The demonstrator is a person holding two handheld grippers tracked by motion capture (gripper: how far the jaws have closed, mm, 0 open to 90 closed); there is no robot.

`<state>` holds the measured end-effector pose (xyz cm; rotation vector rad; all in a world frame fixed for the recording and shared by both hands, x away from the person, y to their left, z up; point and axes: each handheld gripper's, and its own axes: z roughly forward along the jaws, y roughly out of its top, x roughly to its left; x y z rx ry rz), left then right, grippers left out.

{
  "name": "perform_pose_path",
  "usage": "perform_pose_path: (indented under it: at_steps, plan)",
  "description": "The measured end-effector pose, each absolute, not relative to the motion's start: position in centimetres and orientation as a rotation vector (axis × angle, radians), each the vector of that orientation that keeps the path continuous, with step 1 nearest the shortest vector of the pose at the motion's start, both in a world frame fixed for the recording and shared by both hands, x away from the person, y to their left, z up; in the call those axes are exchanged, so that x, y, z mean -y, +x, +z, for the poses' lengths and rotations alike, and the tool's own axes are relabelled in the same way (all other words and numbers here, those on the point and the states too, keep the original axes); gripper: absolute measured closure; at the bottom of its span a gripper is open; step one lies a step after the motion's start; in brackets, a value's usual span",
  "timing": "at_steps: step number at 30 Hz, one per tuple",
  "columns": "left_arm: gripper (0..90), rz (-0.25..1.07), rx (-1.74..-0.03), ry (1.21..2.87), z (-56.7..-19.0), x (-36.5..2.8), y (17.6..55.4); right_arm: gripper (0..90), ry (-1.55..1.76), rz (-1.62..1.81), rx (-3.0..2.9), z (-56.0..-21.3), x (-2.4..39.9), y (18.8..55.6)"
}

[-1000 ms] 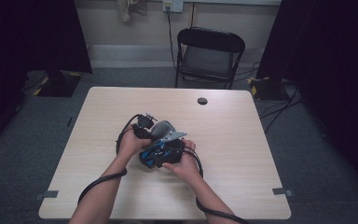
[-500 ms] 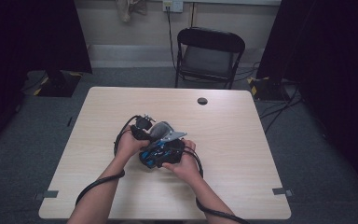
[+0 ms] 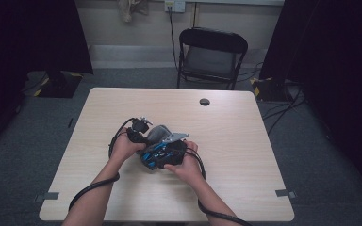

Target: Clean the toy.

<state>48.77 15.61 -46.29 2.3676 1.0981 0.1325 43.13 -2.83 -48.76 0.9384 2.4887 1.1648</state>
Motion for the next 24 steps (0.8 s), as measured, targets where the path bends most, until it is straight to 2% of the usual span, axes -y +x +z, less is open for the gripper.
perform_pose_path:
  at_steps: [24]
  plan:
    - [70.9, 0.071, -1.104, 2.364, -46.2, -18.2, 47.4, 5.9, 0.942, 1.159, -2.491, -48.7, 2.8, 43.1]
